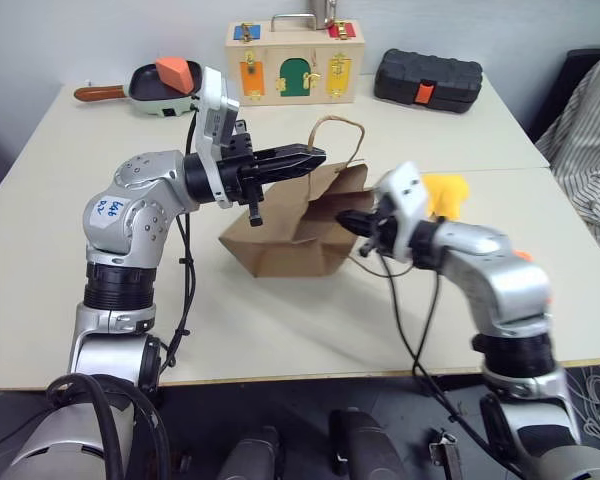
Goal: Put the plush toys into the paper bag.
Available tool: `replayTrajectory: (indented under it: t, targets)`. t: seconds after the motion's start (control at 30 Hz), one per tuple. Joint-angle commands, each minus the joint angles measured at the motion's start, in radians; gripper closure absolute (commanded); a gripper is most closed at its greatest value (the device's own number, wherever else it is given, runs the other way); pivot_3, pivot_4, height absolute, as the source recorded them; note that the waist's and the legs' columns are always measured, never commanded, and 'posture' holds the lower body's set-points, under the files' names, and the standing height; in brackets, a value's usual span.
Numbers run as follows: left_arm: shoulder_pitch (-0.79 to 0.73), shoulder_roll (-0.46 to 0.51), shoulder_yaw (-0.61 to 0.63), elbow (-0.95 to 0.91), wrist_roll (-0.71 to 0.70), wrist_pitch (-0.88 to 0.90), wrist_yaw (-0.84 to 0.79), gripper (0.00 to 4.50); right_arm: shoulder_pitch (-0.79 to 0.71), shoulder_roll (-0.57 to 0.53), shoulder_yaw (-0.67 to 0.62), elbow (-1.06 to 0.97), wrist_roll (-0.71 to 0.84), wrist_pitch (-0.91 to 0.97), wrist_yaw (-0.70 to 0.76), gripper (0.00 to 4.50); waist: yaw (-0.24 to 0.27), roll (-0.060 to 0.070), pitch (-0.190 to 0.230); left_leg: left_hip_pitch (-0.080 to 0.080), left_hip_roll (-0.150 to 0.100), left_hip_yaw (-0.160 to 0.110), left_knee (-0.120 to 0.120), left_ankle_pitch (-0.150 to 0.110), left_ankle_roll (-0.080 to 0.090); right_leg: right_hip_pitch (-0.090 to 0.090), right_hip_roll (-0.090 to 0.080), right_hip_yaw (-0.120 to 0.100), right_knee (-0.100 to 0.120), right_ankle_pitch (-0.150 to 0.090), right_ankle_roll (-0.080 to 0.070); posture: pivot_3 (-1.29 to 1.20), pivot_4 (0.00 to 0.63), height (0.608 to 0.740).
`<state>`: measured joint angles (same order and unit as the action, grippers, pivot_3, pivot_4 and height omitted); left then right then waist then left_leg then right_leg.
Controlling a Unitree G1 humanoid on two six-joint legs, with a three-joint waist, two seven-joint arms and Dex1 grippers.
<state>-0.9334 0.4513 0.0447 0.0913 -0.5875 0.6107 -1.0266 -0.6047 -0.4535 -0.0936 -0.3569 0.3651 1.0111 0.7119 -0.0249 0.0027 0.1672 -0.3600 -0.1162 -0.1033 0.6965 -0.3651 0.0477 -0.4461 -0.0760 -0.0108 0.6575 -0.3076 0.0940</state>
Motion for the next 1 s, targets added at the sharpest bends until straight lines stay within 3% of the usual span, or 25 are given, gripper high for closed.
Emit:
replayTrajectory:
  t: [0.03,0.1,0.17,0.3,0.43,0.57,0.7,0.87,1.0]
  targets:
    - [-0.003,0.005,0.009,-0.031,-0.014,-0.005,-0.003,4.50,0.007,-0.070,-0.187,-0.127,0.157,0.178,0.010,4.49,0.006,0.000,0.000,-0.001,0.000,0.000,0.000,0.000,0.000,0.000,0.000,0.000,-0.001,0.000,0.000,0.00,0.150,0.740]
    - [-0.002,0.006,0.009,-0.034,-0.016,-0.003,-0.003,4.50,0.029,-0.165,-0.291,-0.132,0.189,0.227,0.020,4.49,0.016,0.000,0.000,-0.002,-0.001,0.000,0.001,0.000,0.000,0.000,0.000,0.001,-0.002,0.000,0.000,0.00,0.150,0.740]
    - [0.000,0.007,0.008,-0.038,-0.017,-0.001,-0.003,4.50,0.058,-0.257,-0.359,-0.100,0.184,0.221,0.017,4.15,0.029,0.000,0.000,-0.003,-0.001,0.000,0.001,0.000,0.001,0.000,0.000,0.001,-0.003,0.000,0.000,0.00,0.150,0.740]
    - [0.006,0.004,0.002,-0.044,-0.019,0.001,-0.004,4.50,0.100,-0.363,-0.323,0.058,0.074,0.065,-0.037,2.90,0.035,0.000,0.000,-0.005,-0.002,0.000,0.002,0.000,0.001,-0.001,-0.001,0.002,-0.004,0.000,0.000,0.00,0.150,0.740]
    - [-0.001,-0.004,-0.005,-0.034,-0.014,-0.005,-0.004,4.50,0.006,-0.320,-0.191,0.361,-0.052,-0.121,-0.127,1.54,0.019,0.000,0.000,-0.004,-0.002,0.002,0.002,0.000,0.001,-0.001,-0.001,0.003,-0.002,0.000,0.000,0.00,0.150,0.740]
    - [-0.008,-0.006,-0.008,-0.029,-0.012,-0.008,-0.005,4.50,-0.190,-0.221,-0.169,0.770,-0.127,-0.311,-0.253,0.08,0.010,0.001,0.001,-0.002,-0.002,0.004,0.001,0.000,0.001,-0.002,0.000,0.005,0.000,0.000,0.000,0.00,0.150,0.740]
    - [-0.004,0.000,-0.007,-0.048,-0.016,0.000,-0.001,4.50,-0.418,-0.134,-0.305,1.169,-0.034,-0.373,-0.344,0.04,-0.002,0.001,0.001,-0.003,-0.002,0.004,0.001,0.000,0.001,-0.003,0.000,0.004,0.000,0.000,0.000,0.00,0.150,0.740]
    - [0.002,0.006,-0.001,-0.060,-0.017,0.002,0.010,4.50,-0.505,-0.095,-0.319,1.417,-0.051,-0.475,-0.403,0.04,-0.001,0.001,0.001,-0.003,-0.001,0.001,0.001,0.000,0.001,-0.003,-0.001,0.002,-0.001,0.000,0.000,0.00,0.150,0.740]
    - [0.006,0.008,0.003,-0.062,-0.017,0.000,0.018,4.50,-0.522,-0.080,-0.298,1.482,-0.071,-0.549,-0.409,1.29,-0.004,0.001,0.001,-0.005,-0.002,0.001,0.001,0.000,0.001,-0.003,-0.001,0.001,-0.001,0.000,0.000,0.00,0.150,0.740]
